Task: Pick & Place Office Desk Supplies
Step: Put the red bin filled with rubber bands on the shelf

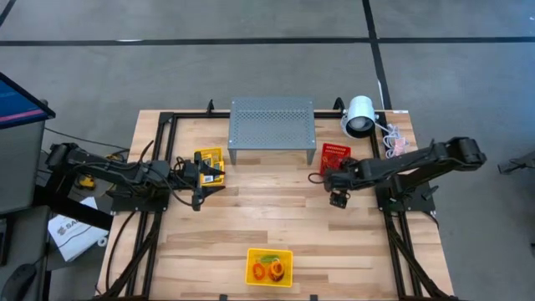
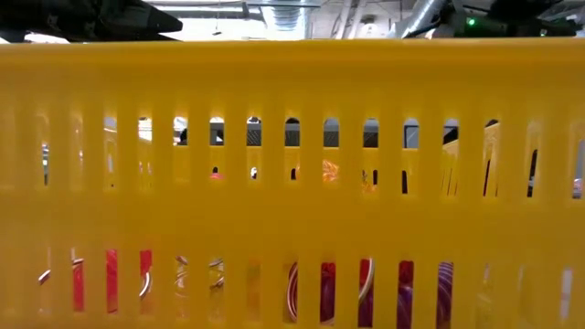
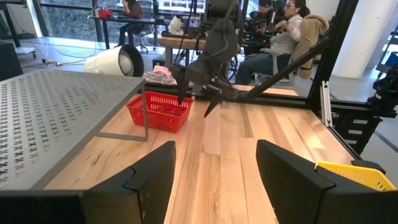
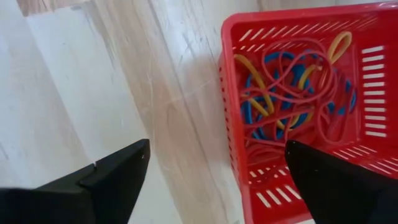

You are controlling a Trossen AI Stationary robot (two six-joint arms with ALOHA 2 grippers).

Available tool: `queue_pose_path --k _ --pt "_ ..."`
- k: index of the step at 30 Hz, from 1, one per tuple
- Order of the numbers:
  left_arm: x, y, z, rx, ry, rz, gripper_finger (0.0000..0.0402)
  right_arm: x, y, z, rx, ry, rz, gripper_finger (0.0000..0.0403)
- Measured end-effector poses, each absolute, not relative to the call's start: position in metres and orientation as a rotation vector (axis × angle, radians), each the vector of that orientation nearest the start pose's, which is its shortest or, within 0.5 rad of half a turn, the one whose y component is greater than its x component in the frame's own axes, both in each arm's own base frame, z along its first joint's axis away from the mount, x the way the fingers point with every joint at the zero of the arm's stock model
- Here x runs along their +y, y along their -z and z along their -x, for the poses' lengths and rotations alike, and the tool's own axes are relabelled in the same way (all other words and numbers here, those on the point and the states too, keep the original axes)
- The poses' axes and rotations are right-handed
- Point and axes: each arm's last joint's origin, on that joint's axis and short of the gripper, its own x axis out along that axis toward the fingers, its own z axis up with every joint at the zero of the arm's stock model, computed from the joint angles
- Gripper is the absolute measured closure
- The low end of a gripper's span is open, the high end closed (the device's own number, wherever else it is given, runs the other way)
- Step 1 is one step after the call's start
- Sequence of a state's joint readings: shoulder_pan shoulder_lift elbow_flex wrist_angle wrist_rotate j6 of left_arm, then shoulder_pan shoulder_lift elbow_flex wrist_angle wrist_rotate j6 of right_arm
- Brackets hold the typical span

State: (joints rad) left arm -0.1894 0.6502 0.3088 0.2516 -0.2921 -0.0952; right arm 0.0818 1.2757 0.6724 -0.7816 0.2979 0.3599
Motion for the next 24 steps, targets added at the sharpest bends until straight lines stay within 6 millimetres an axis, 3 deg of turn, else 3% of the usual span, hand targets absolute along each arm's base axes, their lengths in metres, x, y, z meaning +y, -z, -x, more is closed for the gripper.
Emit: queue_pose_path --k 10,24 --pt "-0.0211 -0.2292 -0.1547 0.082 -0.109 0.092 0.0183 0.0075 -0.1727 -0.1965 1.306 0.422 -0.038 0.0112" --pt "-0.0210 -0.2292 -0.1547 0.082 -0.112 0.092 0.0183 0.0018 -0.1726 -0.1959 1.309 0.461 -0.049 0.0180"
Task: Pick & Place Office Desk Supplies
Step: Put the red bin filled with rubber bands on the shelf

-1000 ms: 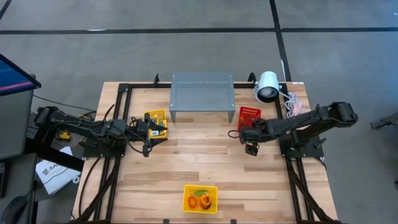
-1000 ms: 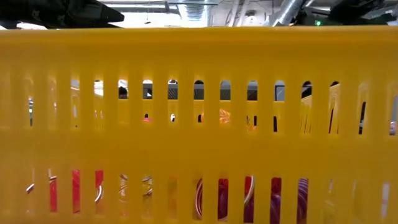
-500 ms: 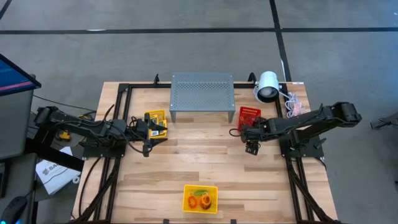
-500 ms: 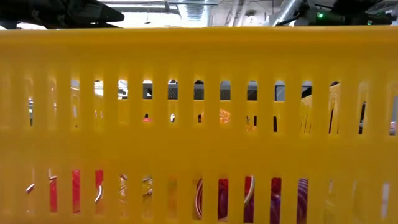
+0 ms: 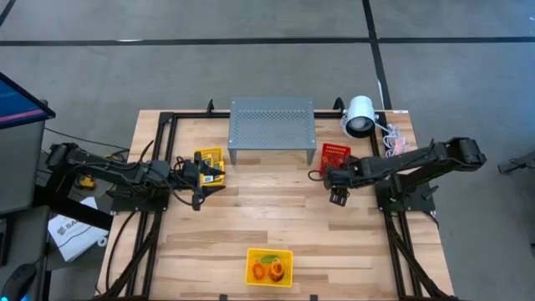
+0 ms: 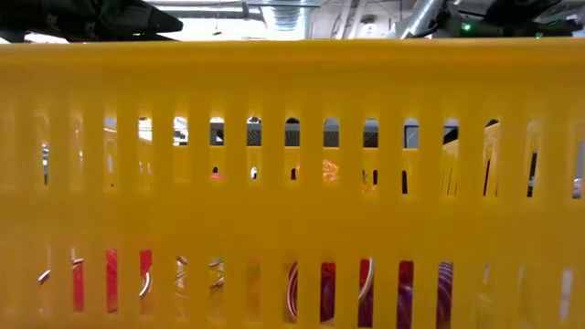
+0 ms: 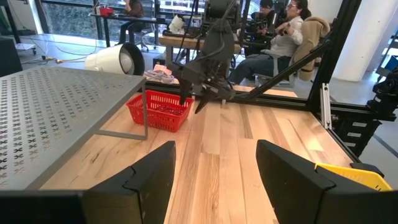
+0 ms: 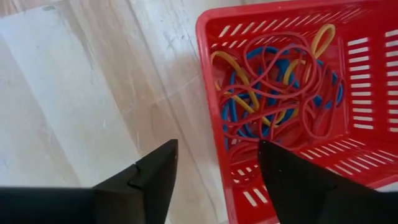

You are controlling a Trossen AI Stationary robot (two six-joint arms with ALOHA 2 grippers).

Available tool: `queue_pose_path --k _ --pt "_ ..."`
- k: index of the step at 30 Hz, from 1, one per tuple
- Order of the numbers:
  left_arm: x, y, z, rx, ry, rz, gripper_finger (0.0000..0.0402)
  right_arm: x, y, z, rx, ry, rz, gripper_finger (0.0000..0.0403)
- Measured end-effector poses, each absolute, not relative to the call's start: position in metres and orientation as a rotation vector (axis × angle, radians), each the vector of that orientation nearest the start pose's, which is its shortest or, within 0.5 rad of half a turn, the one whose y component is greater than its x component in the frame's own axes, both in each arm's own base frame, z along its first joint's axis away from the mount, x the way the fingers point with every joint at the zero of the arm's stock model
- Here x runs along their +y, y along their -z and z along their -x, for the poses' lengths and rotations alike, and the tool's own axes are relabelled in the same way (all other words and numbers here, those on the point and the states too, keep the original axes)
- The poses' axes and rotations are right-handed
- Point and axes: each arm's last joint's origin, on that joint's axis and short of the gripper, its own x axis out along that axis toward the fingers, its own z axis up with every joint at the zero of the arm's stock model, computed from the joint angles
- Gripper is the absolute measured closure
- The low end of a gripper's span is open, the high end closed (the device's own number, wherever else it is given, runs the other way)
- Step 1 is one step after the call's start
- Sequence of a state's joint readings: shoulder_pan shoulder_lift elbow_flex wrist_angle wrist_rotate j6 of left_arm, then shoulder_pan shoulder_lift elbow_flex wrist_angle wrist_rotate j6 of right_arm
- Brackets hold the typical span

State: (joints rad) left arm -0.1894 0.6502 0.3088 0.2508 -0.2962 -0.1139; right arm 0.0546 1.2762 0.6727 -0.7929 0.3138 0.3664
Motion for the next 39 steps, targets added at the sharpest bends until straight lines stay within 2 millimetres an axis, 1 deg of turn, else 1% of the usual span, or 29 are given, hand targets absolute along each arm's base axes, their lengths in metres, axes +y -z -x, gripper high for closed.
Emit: queue_pose_path --k 8,11,21,39 --pt "-0.0211 -0.2292 -0.1547 0.082 -0.110 0.092 0.0183 0.0011 -0.1725 -0.1962 1.313 0.446 -0.061 0.0238" --pt "-0.0212 -0.2292 -0.1547 0.082 -0.108 0.092 0.0183 0.0013 -0.1725 -0.1963 1.314 0.440 -0.065 0.0251" --pt "-0.0212 -0.2292 -0.1547 0.082 -0.108 0.096 0.0183 0.0013 -0.1724 -0.1961 1.316 0.440 -0.064 0.0275" --pt "-0.0210 -0.2292 -0.1547 0.081 -0.113 0.099 0.0183 0.0013 -0.1723 -0.1958 1.319 0.442 -0.064 0.0385"
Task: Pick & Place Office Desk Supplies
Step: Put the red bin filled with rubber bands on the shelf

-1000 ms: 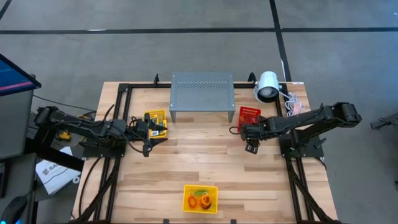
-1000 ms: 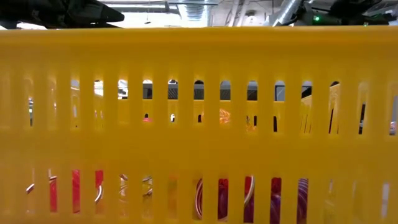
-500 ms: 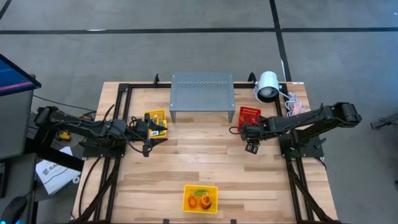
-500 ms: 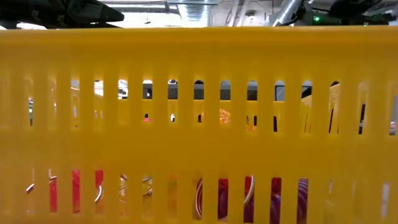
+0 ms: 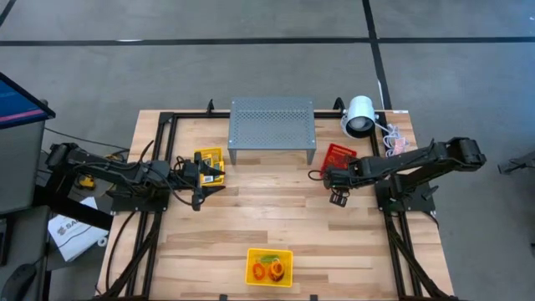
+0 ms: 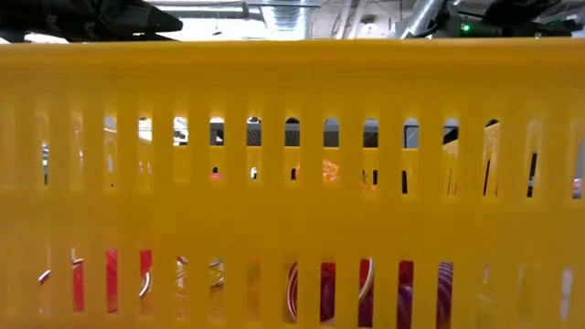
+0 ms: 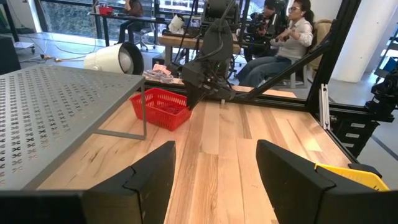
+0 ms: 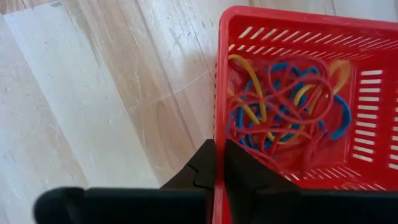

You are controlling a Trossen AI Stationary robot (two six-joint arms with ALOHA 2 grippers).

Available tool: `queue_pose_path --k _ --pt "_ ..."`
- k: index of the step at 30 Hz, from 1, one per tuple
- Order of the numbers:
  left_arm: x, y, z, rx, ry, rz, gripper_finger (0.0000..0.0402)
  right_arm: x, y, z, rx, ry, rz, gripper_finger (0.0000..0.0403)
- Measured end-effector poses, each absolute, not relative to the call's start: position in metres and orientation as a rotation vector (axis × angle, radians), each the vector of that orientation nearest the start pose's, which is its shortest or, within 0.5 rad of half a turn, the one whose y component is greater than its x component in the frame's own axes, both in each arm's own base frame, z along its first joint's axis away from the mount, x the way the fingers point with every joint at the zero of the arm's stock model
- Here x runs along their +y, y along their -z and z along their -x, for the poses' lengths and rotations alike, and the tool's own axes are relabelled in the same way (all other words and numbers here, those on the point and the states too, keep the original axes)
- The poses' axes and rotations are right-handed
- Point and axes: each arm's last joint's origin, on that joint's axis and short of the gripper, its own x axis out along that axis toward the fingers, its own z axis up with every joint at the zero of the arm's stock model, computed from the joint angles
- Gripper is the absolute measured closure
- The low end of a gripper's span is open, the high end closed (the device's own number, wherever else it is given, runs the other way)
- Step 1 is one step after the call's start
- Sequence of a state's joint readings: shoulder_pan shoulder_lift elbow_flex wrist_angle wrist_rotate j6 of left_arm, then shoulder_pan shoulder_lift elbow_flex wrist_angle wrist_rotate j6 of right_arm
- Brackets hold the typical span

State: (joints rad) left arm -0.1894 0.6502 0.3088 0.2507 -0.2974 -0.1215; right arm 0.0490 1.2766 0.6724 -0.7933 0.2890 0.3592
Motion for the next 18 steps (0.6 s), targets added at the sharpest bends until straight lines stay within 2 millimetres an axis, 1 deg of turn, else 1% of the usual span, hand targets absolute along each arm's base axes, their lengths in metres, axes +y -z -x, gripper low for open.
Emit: queue_pose_path --k 3,9,14,18 --pt "-0.0210 -0.2292 -0.1547 0.081 -0.113 0.100 0.0183 0.0013 -0.1723 -0.1958 1.319 0.442 -0.063 0.0395" --pt "-0.0211 -0.2292 -0.1547 0.082 -0.112 0.099 0.0183 0.0013 -0.1723 -0.1958 1.318 0.443 -0.063 0.0387" --pt "-0.0211 -0.2292 -0.1547 0.082 -0.112 0.099 0.0183 0.0013 -0.1723 -0.1958 1.319 0.443 -0.062 0.0397" --pt "-0.0211 -0.2292 -0.1547 0.082 -0.111 0.100 0.0183 0.0013 -0.1722 -0.1951 1.325 0.447 -0.064 0.0395"
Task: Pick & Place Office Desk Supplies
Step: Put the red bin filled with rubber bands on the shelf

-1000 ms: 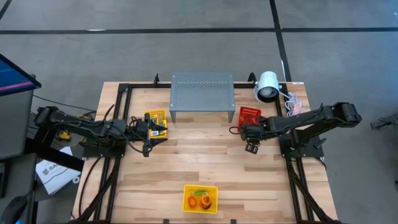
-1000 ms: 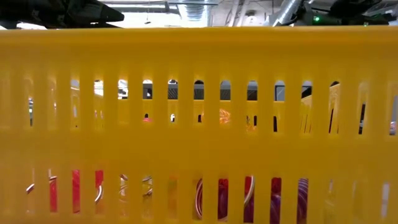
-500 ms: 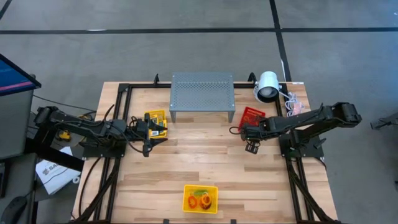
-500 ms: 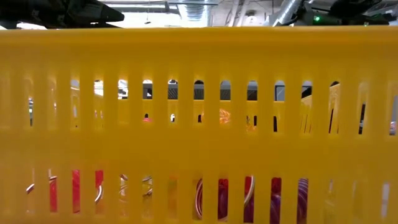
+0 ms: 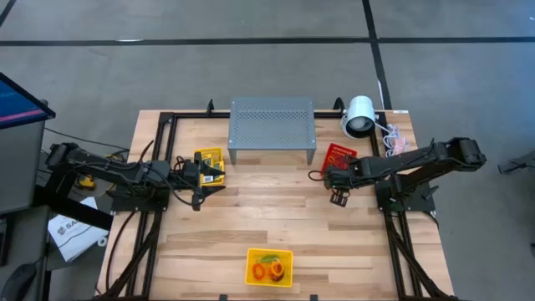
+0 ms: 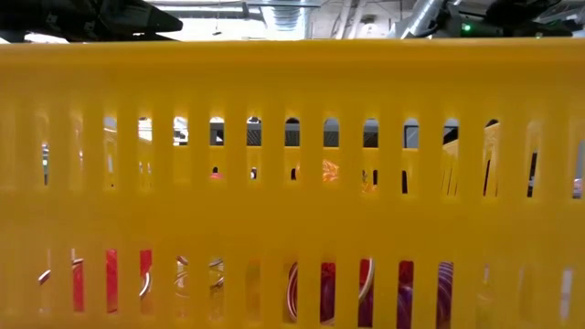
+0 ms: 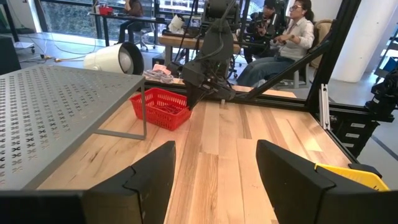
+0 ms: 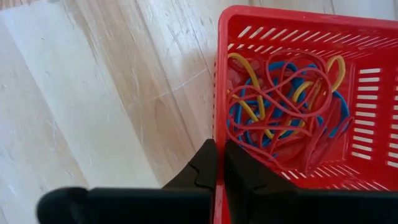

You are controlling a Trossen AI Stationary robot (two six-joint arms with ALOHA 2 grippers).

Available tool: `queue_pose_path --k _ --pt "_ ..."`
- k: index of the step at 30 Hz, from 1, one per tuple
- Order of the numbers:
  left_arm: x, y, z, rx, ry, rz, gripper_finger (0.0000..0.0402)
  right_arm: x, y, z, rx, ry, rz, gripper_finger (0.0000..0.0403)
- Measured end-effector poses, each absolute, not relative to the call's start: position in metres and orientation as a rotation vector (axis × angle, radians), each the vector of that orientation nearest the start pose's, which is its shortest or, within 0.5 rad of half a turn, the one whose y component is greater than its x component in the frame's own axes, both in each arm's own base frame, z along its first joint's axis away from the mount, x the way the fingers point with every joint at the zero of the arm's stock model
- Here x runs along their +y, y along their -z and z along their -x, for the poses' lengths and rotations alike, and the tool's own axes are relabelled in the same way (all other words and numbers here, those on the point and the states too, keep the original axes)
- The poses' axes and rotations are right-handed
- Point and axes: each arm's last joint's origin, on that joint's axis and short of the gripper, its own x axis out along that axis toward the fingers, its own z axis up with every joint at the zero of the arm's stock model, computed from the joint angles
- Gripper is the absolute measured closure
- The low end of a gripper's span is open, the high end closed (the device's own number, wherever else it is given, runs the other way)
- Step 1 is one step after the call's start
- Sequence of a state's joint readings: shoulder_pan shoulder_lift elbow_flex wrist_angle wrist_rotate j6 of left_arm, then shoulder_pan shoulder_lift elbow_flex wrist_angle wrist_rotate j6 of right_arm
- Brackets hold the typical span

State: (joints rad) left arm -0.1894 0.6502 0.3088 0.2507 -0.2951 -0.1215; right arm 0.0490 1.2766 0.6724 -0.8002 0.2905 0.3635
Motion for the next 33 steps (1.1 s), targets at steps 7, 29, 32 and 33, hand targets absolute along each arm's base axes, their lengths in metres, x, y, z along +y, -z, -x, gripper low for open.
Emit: queue_pose_path --k 7,29,32,33 --pt "-0.021 -0.229 -0.155 0.082 -0.107 0.100 0.0183 0.002 -0.172 -0.194 1.340 0.432 -0.077 0.0398" --pt "-0.021 -0.229 -0.155 0.085 -0.113 0.098 0.0183 0.003 -0.206 -0.202 1.365 0.421 -0.080 0.0401" --pt "-0.021 -0.228 -0.155 0.089 -0.113 0.097 0.0183 0.003 -0.206 -0.201 1.378 0.431 -0.084 0.0401" --pt "-0.021 -0.228 -0.155 0.089 -0.113 0.097 0.0183 0.003 -0.206 -0.200 1.380 0.435 -0.085 0.0401"
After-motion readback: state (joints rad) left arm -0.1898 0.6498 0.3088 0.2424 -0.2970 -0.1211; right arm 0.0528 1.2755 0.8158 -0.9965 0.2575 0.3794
